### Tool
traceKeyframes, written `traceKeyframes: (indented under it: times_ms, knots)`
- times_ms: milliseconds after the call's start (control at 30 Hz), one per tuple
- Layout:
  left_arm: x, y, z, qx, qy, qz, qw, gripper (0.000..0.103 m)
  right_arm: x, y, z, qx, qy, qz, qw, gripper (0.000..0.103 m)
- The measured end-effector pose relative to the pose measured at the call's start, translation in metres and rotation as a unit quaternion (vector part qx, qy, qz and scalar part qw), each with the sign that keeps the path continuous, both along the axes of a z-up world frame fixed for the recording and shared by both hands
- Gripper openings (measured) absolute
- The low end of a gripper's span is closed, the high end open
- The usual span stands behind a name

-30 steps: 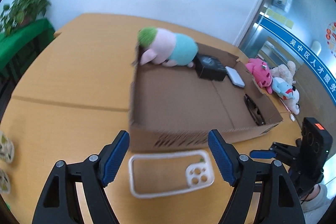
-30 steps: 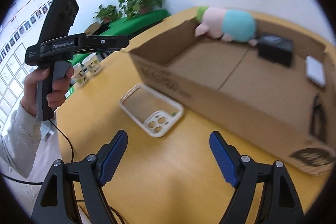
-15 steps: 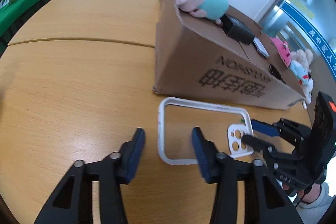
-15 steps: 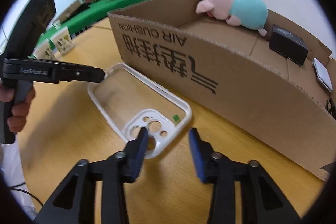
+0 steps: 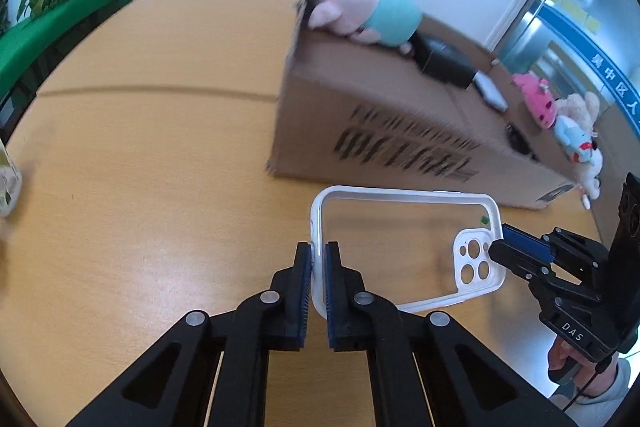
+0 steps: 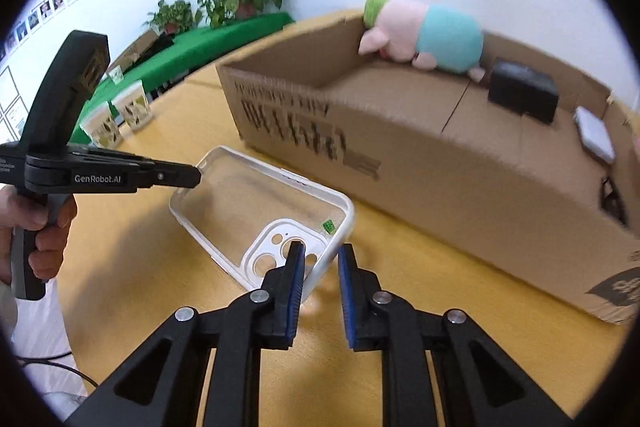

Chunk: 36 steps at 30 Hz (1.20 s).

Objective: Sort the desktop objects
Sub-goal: 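Close the right gripper on the rim of the clear phone case, then carry the phone case with the right gripper into the box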

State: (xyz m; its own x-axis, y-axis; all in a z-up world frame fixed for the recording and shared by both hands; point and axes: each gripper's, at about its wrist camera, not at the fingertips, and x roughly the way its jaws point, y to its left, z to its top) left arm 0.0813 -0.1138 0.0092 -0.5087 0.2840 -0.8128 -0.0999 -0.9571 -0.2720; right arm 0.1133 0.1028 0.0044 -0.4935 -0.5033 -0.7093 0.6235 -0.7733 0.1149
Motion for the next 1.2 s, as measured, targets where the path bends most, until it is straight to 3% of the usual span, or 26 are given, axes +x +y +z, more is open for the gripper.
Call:
traceKeyframes:
  times_ms: [167, 367, 567, 667, 800, 1000, 1200]
  knots:
    - [-0.010, 0.024, 0.056, 0.002, 0.073, -0.026, 0.9970, 0.003, -0.007, 0.027, 0.049, -0.021, 0.062, -0.028, 0.997, 0.016]
    - [-0.049, 0.058, 0.114, -0.005, 0.145, -0.065, 0.9872, 0.003, -0.041, 0.056, 0.102, -0.030, 0.123, -0.059, 0.990, 0.016]
    - [-0.102, 0.076, 0.154, -0.001, 0.178, -0.081, 0.9806, 0.003, -0.093, 0.074, 0.139, -0.042, 0.140, -0.077, 0.986, 0.016]
    - [-0.133, 0.081, 0.154, -0.014, 0.166, -0.085, 0.9823, 0.003, -0.125, 0.074, 0.144, -0.042, 0.123, -0.077, 0.988, 0.016]
    - [-0.173, 0.079, 0.140, -0.027, 0.135, -0.071, 0.9878, 0.003, -0.176, 0.065, 0.130, -0.037, 0.068, -0.067, 0.995, 0.016]
    - [-0.229, 0.081, 0.094, -0.091, 0.064, -0.063, 0.9918, 0.002, -0.241, 0.042, 0.058, -0.022, -0.049, -0.056, 0.997, 0.016]
    - [-0.259, 0.082, 0.045, -0.162, -0.027, -0.055, 0.9850, 0.002, -0.266, 0.027, 0.009, -0.029, -0.136, -0.046, 0.989, 0.016]
